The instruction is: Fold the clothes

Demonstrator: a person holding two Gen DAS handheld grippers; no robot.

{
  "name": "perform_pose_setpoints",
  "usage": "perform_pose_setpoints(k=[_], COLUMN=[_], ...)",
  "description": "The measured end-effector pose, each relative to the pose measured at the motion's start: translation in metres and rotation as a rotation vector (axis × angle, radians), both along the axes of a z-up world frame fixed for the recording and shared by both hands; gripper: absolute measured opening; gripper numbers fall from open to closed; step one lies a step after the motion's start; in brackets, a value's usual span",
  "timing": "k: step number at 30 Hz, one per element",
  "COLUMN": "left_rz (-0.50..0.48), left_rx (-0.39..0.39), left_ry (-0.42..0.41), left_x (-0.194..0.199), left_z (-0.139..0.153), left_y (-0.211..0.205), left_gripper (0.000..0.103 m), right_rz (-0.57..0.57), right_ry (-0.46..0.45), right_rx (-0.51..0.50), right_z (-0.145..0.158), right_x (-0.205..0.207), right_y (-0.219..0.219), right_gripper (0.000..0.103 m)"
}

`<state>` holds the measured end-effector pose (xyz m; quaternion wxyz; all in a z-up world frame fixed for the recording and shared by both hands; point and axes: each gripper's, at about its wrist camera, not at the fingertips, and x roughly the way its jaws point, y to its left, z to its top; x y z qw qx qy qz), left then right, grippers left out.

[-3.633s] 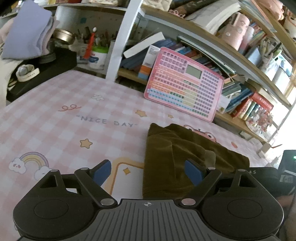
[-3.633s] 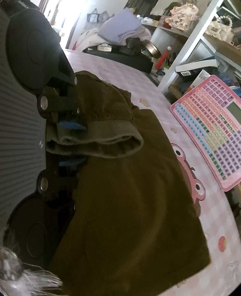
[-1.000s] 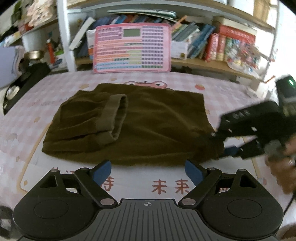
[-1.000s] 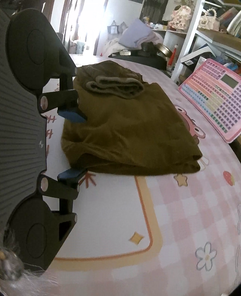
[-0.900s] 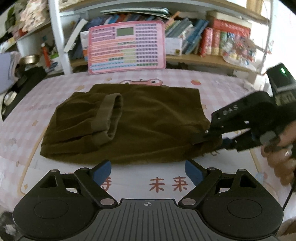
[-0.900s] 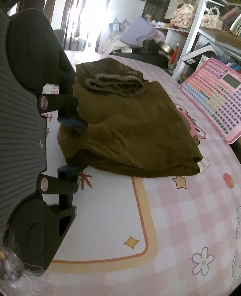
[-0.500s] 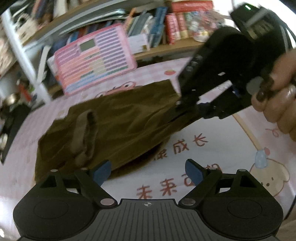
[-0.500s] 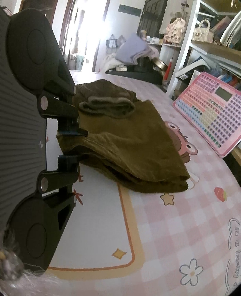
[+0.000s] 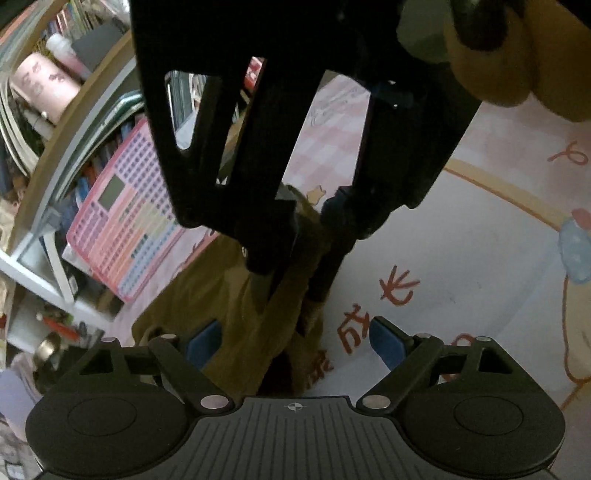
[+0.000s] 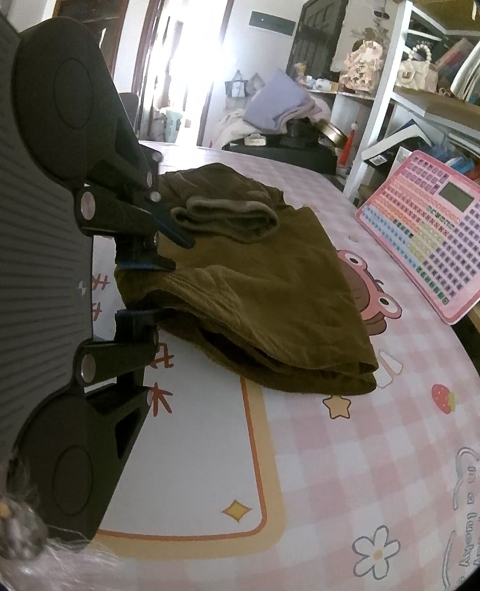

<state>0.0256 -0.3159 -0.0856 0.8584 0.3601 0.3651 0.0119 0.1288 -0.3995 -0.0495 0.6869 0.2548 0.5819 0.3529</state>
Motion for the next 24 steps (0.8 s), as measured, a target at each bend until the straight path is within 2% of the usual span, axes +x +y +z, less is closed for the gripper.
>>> perform_pose_setpoints(k=[1, 3, 4, 5, 6, 8, 9, 12, 15, 16, 18, 24], left_rz=[-0.004, -0.01, -0.013, -0.017, -0.022, -0.026, -0.022, 0.018, 0.073, 0.088, 0.117, 0.151], left_rx=[0.0, -0.006, -0.012, -0.016, -0.019, -0.038, -0.056, -0.135, -0.239, -0.27, -0.326, -0.401], left_ry=[-0.007, -0.018, -0.017, -0.013, -0.01, -0.001, -0.001, -0.041, -0.086, -0.097, -0.112, -0.119], left_x=[0.001, 0.004, 0.005, 0.005, 0.006, 0.005, 0.005, 0.002, -0.003, -0.006, -0.01, -0.014], left_z=[-0.001, -0.002, -0.003, -0.004, -0.005, -0.007, -0.007, 0.01, 0.035, 0.043, 0.054, 0.061], left_y=[0.0, 0.001, 0.001, 0.001, 0.001, 0.002, 0.002, 0.01, 0.021, 0.025, 0.031, 0.044], left_gripper=[0.088, 0.079, 0.074, 0.06, 0.05, 0.022, 0.017, 0.01, 0.01, 0.009, 0.009, 0.009], right_rz=[-0.004, -0.03, -0.045, -0.06, -0.076, -0.107, -0.122, -0.159, -0.171, -0.175, -0.191, -0.245], right_ry=[-0.004, -0.017, -0.024, -0.024, -0.022, -0.018, -0.016, -0.005, 0.023, 0.033, 0.059, 0.141], right_rx=[-0.001, -0.008, -0.012, -0.015, -0.018, -0.024, -0.027, -0.036, -0.014, -0.002, 0.01, 0.043], right_z=[0.0, 0.002, 0.002, 0.002, 0.001, 0.0, -0.001, -0.004, -0.007, -0.008, -0.012, -0.025], right_x=[0.0, 0.001, 0.002, 0.003, 0.004, 0.007, 0.009, 0.012, 0.014, 0.015, 0.017, 0.023], right_y=[-0.002, -0.009, -0.013, -0.017, -0.02, -0.026, -0.029, -0.037, -0.037, -0.037, -0.036, -0.033], right_gripper=[0.024, 0.032, 0.044, 0.051, 0.052, 0.063, 0.065, 0.07, 0.074, 0.079, 0.08, 0.081])
